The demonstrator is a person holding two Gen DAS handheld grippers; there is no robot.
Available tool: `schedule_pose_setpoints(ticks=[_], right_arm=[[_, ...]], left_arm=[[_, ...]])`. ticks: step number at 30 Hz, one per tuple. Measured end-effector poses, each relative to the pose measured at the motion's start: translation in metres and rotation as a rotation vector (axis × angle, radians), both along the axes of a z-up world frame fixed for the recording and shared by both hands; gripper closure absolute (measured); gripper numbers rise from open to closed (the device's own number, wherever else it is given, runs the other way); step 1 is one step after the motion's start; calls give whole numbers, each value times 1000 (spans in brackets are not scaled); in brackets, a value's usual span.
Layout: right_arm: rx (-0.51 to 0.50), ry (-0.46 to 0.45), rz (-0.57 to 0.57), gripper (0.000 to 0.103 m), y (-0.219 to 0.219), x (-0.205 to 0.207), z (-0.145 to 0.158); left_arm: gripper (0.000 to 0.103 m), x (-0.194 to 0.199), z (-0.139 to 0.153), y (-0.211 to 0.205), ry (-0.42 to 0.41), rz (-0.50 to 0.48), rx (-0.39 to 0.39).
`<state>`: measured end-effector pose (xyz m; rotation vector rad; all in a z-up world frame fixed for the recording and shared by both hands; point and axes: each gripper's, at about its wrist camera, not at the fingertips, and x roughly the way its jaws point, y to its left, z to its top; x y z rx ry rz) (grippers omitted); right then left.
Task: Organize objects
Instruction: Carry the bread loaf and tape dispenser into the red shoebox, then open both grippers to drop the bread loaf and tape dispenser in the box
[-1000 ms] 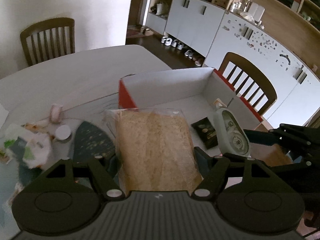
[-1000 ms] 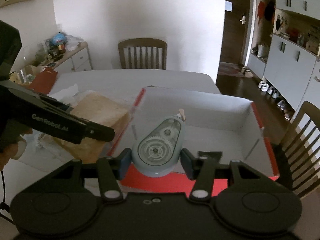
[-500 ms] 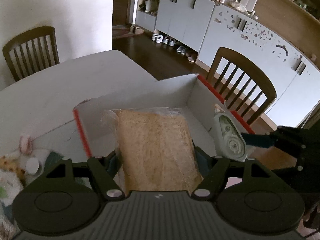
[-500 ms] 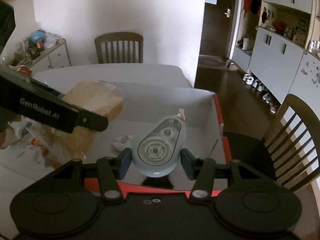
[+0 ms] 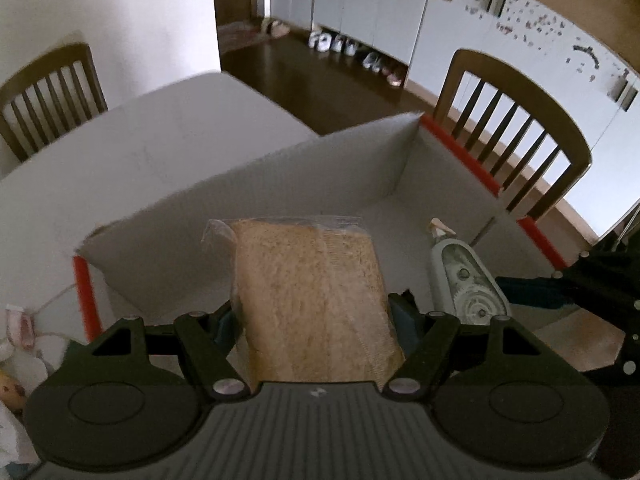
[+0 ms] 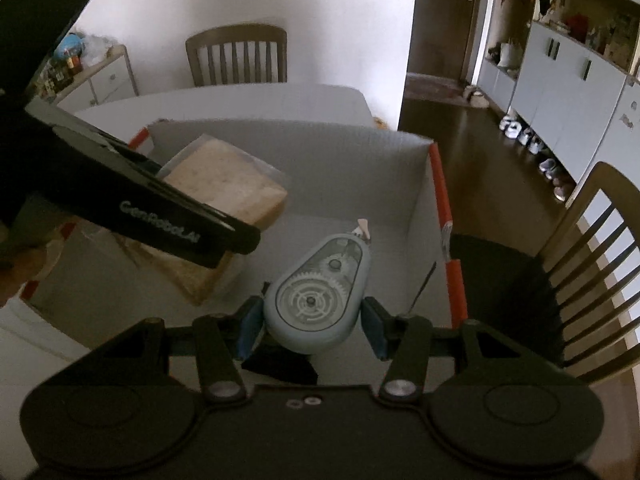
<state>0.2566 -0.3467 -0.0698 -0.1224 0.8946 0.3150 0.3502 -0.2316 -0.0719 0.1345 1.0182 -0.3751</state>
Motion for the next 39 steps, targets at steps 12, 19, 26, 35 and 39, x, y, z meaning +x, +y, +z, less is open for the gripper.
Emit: schedule_pose_setpoints(ticks=[12, 19, 26, 35, 39], right_arm=[[-25, 76, 33, 51, 7, 14, -22], [-22, 98, 31, 51, 8, 17, -24], [-21, 97, 26, 47, 7, 18, -24], [-21, 78, 45, 40, 7, 10, -13], [-14, 63, 46, 40, 9, 3, -2]], left_arm=[[29, 18, -36, 2, 106, 12, 6], [28, 24, -52, -3, 145, -1, 44], [26, 25, -53, -3, 138, -10, 56], [17, 18, -41, 8, 113, 8, -2], [15, 11, -29, 16, 84, 11, -32]])
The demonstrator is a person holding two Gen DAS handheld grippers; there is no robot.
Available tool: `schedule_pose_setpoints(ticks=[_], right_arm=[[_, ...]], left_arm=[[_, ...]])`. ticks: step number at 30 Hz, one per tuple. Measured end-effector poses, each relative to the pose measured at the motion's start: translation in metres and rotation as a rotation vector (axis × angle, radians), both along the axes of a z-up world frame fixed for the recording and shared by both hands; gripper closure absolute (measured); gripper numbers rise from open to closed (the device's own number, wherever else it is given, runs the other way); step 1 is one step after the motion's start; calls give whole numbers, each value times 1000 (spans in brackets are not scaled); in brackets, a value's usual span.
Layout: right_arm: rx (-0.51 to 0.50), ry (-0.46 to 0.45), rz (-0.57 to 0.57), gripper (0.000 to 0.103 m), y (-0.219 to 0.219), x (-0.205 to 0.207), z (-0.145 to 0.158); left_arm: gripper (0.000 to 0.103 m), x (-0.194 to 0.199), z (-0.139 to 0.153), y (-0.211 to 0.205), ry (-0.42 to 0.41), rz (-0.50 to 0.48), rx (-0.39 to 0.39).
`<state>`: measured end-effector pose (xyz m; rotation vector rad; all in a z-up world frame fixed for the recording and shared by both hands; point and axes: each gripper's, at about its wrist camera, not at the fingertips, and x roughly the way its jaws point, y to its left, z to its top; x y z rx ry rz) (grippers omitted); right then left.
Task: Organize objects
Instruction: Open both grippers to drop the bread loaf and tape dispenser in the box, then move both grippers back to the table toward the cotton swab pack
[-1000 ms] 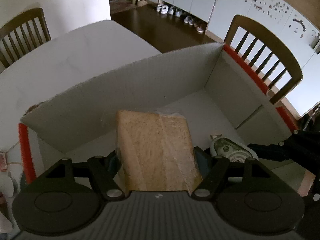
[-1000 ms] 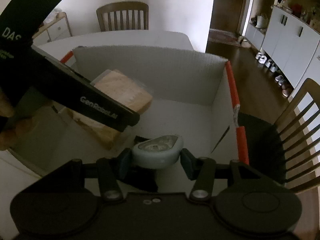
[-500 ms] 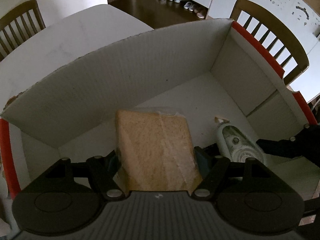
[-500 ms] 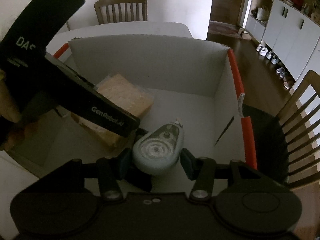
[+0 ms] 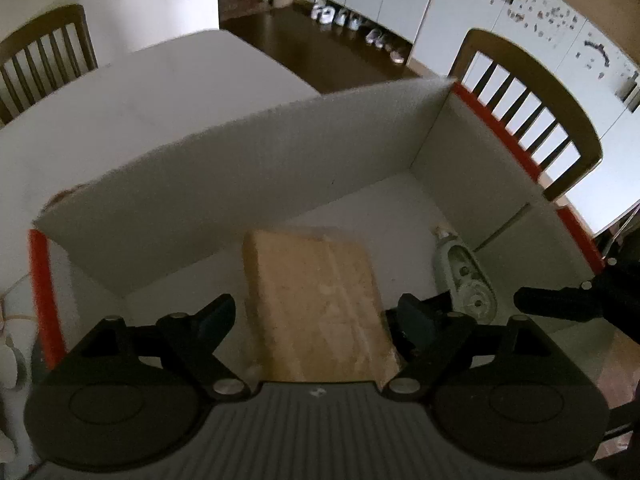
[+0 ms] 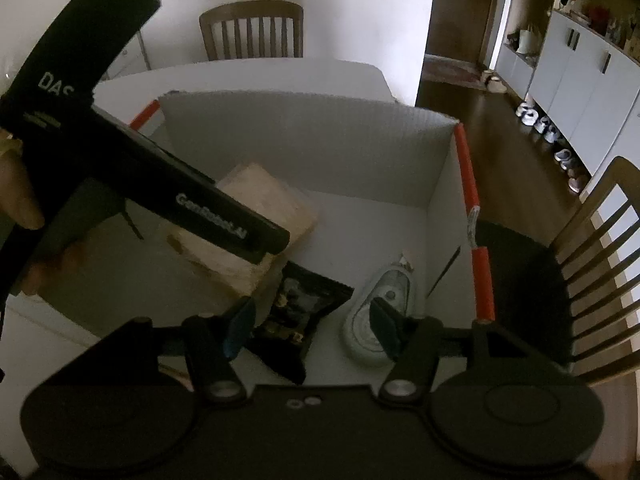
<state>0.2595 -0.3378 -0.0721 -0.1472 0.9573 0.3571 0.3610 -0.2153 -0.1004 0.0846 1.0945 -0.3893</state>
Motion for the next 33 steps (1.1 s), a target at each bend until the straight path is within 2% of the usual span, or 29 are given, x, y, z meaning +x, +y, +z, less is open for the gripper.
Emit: schedule_pose_setpoints(ticks=[7, 17, 25, 33], right_arm=[[37, -37, -14, 34, 2, -15, 21], [65, -87, -29, 34, 19, -42, 48], [94, -115, -54, 30, 45, -59, 63], [142, -115, -70, 25, 83, -73, 69]], left_arm=[[15, -22, 29, 13, -62, 0, -60], [15, -63, 72, 46, -177, 6, -122], [15, -97, 97, 88, -286, 28, -99], [15, -133, 107, 140, -322, 34, -97]])
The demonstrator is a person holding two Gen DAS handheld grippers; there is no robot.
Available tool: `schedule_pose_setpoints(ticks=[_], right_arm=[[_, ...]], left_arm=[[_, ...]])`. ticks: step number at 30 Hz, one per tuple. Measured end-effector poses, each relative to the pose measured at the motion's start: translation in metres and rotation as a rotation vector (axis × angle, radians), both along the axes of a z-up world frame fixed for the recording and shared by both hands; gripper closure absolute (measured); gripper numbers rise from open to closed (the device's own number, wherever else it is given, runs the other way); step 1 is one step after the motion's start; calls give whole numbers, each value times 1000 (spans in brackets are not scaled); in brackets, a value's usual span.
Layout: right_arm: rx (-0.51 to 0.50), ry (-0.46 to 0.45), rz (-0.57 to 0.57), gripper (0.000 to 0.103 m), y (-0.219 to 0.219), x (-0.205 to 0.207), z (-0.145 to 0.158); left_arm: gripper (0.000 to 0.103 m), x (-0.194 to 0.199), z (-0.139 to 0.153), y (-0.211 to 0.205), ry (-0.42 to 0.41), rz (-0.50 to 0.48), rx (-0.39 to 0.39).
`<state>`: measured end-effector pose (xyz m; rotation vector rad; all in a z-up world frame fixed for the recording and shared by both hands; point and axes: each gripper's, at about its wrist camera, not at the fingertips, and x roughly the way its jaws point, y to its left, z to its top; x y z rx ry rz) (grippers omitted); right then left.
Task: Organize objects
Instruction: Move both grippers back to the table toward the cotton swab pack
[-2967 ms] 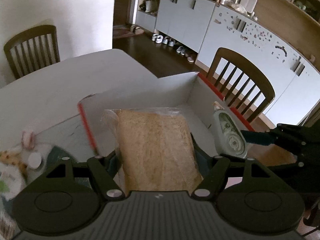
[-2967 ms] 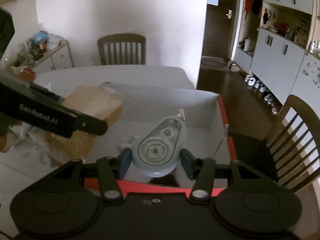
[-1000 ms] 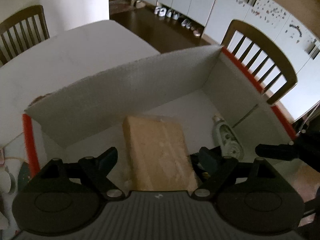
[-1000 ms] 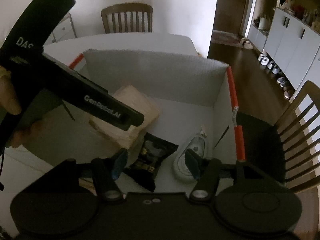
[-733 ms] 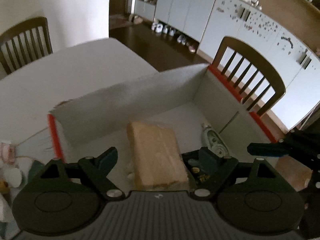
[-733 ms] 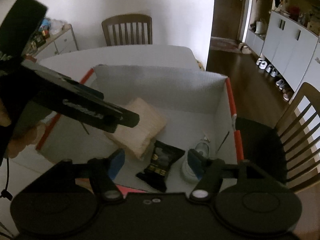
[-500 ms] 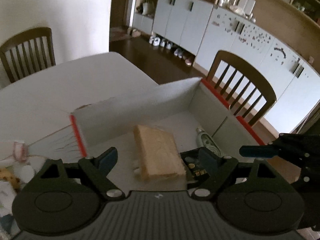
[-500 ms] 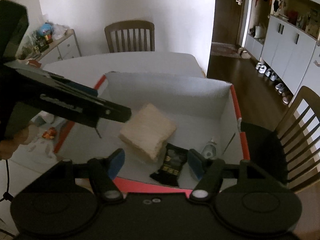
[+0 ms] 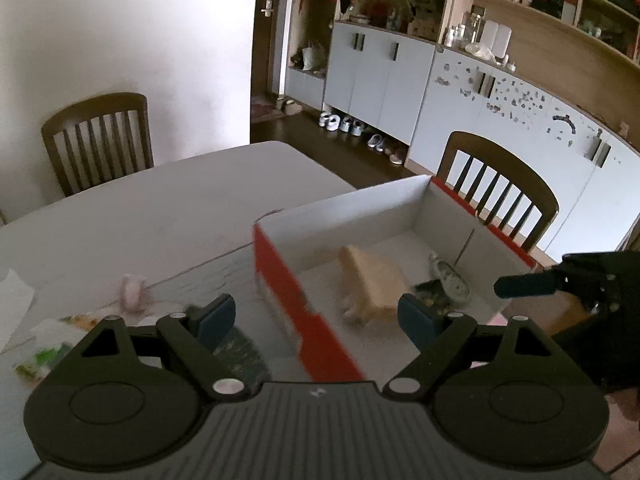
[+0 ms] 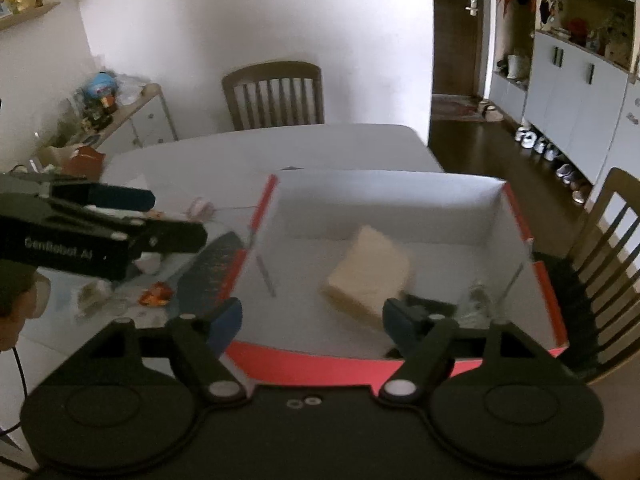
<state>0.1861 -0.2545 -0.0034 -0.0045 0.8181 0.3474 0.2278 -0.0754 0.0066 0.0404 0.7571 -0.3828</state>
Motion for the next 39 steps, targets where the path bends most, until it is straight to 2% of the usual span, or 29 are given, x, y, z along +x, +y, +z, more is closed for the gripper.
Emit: schedule_pose_setpoints(ticks=[11, 14, 22, 32, 39], right_arm=[[12, -4, 36, 17, 65, -17, 1], [10, -3, 50, 13, 82, -20, 0], [-5, 9, 72, 11, 124, -27, -5], [-81, 27, 84, 11, 168, -23, -29], [-119, 47, 85, 11, 186, -8, -50]], left_arm=[[14, -37, -10, 71, 16, 11, -35], [2, -43, -16, 92, 26, 25, -58], [0, -60, -37, 144, 32, 46, -74], [0, -68, -79, 197, 73, 96, -24], [0, -57, -113, 224, 145, 119, 36]])
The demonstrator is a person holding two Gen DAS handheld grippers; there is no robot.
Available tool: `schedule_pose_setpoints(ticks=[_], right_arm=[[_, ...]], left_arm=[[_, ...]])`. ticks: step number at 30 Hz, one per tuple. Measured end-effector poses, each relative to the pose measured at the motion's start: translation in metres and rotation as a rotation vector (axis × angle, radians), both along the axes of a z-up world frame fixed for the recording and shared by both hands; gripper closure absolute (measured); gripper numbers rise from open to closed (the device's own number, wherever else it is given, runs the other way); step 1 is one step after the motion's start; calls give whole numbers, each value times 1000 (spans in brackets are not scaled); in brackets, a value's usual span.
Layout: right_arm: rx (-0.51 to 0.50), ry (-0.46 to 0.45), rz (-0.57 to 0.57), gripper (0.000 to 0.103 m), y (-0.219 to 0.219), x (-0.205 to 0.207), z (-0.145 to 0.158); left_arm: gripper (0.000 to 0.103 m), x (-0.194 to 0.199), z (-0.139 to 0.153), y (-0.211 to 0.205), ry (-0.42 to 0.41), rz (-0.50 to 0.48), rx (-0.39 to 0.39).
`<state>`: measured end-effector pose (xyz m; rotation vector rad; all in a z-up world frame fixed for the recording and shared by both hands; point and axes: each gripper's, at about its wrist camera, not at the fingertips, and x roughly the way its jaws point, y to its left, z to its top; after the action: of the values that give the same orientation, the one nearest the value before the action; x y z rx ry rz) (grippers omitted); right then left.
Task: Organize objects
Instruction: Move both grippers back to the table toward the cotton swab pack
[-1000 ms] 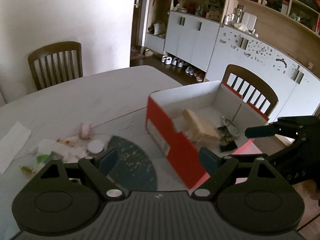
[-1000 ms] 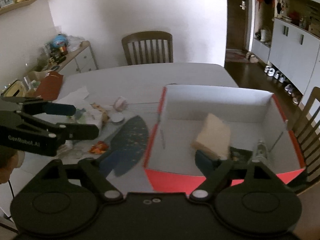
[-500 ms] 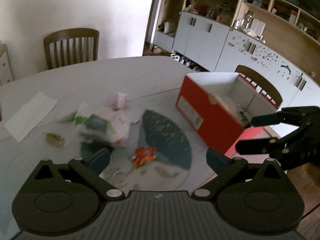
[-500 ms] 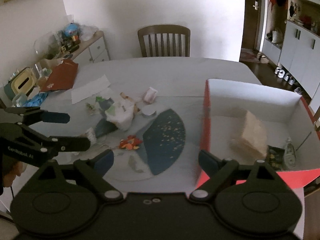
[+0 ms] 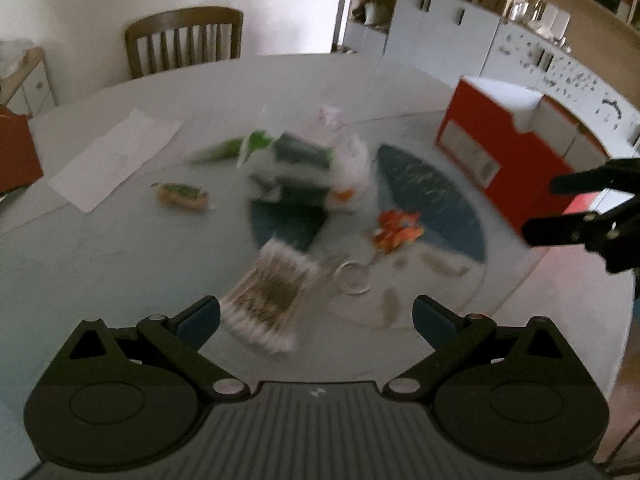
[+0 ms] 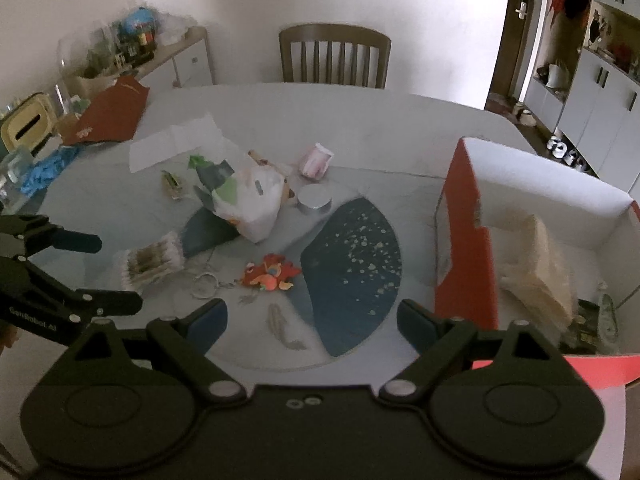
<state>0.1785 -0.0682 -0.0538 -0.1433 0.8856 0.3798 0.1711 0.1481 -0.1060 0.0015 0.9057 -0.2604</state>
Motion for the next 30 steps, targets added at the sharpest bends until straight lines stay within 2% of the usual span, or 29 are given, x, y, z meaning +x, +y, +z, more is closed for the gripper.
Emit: schedule_pose_setpoints(ticks=[12, 20, 30], right_arm=[[-35, 52, 21, 13, 30, 35, -36], [-67, 79, 54, 17, 47, 54, -60], [-51, 83, 57, 25, 54, 66, -72]], left_arm=[[0, 18, -30, 17, 30, 29, 61], [0, 27, -37, 19, 24, 26, 49], [0, 29, -40, 17, -2, 23, 48]])
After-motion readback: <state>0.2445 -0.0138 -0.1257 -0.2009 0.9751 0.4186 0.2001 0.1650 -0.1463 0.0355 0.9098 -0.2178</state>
